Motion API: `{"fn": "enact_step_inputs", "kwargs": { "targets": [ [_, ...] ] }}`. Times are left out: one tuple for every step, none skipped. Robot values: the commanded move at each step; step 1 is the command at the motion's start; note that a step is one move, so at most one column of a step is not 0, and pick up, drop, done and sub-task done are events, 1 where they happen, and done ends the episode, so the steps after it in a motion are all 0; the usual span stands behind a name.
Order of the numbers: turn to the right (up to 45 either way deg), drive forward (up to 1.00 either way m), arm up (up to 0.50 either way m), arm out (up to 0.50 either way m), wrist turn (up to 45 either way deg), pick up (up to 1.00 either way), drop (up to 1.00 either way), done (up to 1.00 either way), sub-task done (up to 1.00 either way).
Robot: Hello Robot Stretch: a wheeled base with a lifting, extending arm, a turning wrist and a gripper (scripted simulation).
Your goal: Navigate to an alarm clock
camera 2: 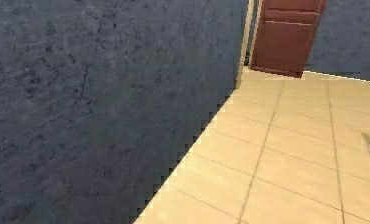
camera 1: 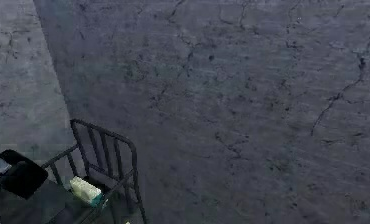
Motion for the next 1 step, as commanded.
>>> {"fn": "enact_step_inputs", "kwargs": {
  "targets": [
    [-42.0, 0.0, 0.0, 0.0, 0.0, 0.0, 0.0, 0.0, 0.0]
  ]
}}
